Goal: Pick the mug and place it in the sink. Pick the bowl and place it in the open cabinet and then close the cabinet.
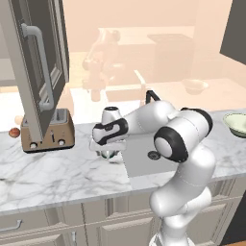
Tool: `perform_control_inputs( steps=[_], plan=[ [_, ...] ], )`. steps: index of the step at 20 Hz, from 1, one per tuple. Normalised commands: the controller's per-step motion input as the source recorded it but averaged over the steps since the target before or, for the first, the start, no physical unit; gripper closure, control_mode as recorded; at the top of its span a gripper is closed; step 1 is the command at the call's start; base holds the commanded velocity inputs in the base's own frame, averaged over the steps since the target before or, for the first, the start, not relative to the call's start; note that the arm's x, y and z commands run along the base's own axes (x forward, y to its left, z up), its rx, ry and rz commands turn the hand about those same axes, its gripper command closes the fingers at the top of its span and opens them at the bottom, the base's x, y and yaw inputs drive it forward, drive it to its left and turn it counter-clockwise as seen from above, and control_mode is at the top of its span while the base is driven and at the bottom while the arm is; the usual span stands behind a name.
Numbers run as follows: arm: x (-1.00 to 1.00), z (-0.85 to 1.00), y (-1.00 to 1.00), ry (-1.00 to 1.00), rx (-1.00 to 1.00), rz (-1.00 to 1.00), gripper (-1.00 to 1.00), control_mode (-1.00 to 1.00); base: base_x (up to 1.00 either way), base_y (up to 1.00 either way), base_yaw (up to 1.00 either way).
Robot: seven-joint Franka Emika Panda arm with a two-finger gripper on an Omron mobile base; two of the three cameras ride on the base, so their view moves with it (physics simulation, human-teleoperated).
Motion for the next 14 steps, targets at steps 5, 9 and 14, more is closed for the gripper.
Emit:
perform_control_inputs(
  steps=[5,9,14],
  plan=[
    [0.06,-0.20,0.10,0.00,0.00,-0.05,1.00,-1.00,0.00,0.00,0.00],
    [0.00,-0.09,0.02,0.00,0.00,-0.06,1.00,-1.00,0.00,0.00,0.00],
    [0.00,-0.08,0.00,0.00,0.00,-0.05,1.00,-1.00,0.00,0.00,0.00]
  ],
)
